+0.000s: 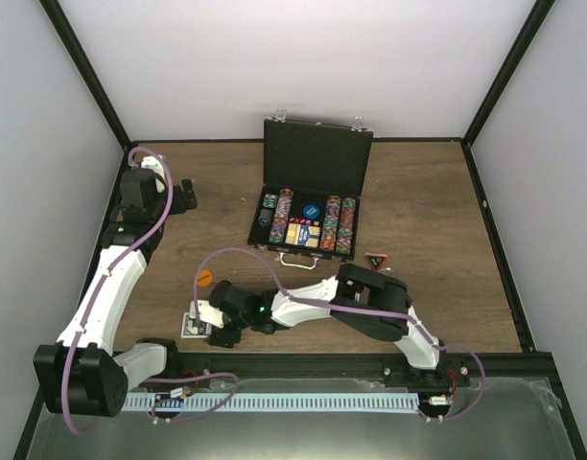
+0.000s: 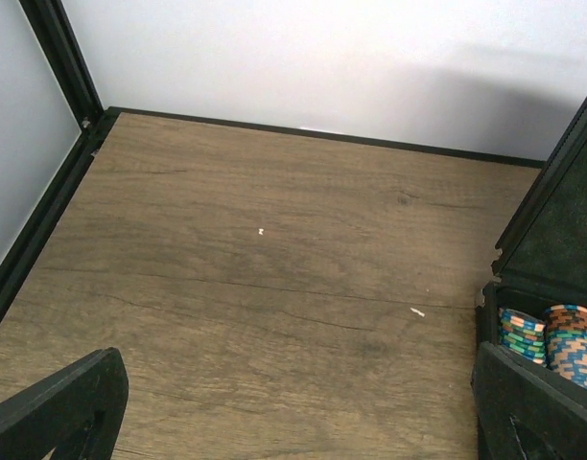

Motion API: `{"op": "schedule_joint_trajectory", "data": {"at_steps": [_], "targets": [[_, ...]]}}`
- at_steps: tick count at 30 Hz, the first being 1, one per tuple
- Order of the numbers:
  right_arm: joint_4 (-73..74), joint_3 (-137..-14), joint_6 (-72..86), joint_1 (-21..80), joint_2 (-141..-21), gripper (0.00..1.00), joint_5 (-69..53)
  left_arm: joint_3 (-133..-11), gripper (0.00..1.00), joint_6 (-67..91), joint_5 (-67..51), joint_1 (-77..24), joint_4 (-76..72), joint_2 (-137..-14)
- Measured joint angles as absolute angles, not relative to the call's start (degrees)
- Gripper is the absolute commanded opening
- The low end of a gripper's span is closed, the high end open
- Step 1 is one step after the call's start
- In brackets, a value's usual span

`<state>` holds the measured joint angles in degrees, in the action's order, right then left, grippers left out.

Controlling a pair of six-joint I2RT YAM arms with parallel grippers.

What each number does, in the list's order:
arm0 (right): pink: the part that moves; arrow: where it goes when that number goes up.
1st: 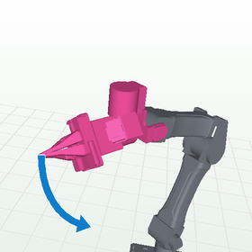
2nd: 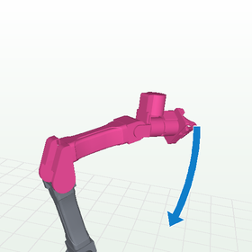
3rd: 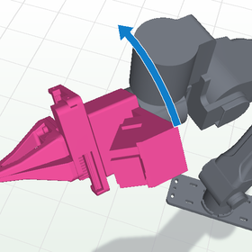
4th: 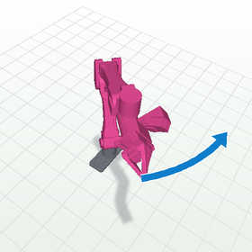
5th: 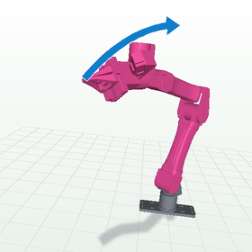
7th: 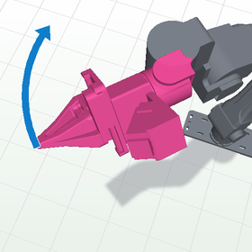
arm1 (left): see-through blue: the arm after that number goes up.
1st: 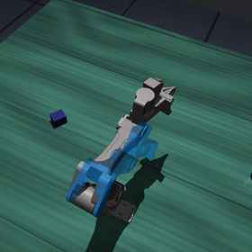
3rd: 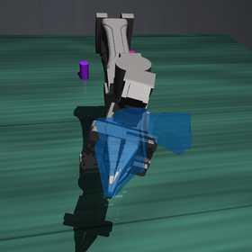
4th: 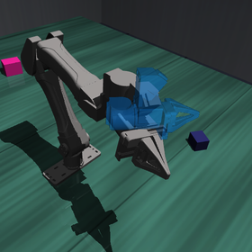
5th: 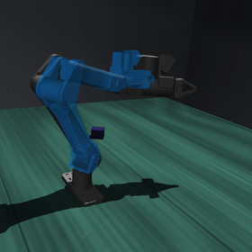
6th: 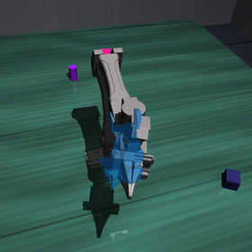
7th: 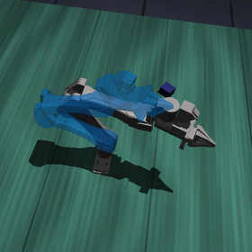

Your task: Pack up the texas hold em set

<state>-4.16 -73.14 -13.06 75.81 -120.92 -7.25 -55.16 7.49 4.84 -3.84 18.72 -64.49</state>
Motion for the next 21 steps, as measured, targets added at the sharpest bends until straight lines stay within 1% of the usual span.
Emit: {"op": "schedule_joint_trajectory", "data": {"at_steps": [3,8,14,18,21], "targets": [[-5.0,-72.4,-12.6,75.5,-120.9,0.64,-8.4,-55.2,1.0,7.5,4.6,-3.9,18.7,-64.5],[-8.3,-68.1,-11.0,75.2,-118.6,0.55,-8.9,-55.2,1.0,7.5,4.4,-4.0,18.7,-64.6],[-10.0,-58.8,-8.7,74.8,-111.7,0.54,-6.7,-55.2,1.0,7.5,4.3,-4.2,18.7,-64.7],[-10.0,-51.6,-6.3,73.1,-104.3,0.54,-2.9,-55.2,1.0,7.8,3.7,-5.0,18.7,-65.0],[-11.1,-46.0,-3.9,69.7,-97.5,0.54,-0.8,-55.2,1.0,7.9,3.4,-7.0,18.7,-65.7]]}}
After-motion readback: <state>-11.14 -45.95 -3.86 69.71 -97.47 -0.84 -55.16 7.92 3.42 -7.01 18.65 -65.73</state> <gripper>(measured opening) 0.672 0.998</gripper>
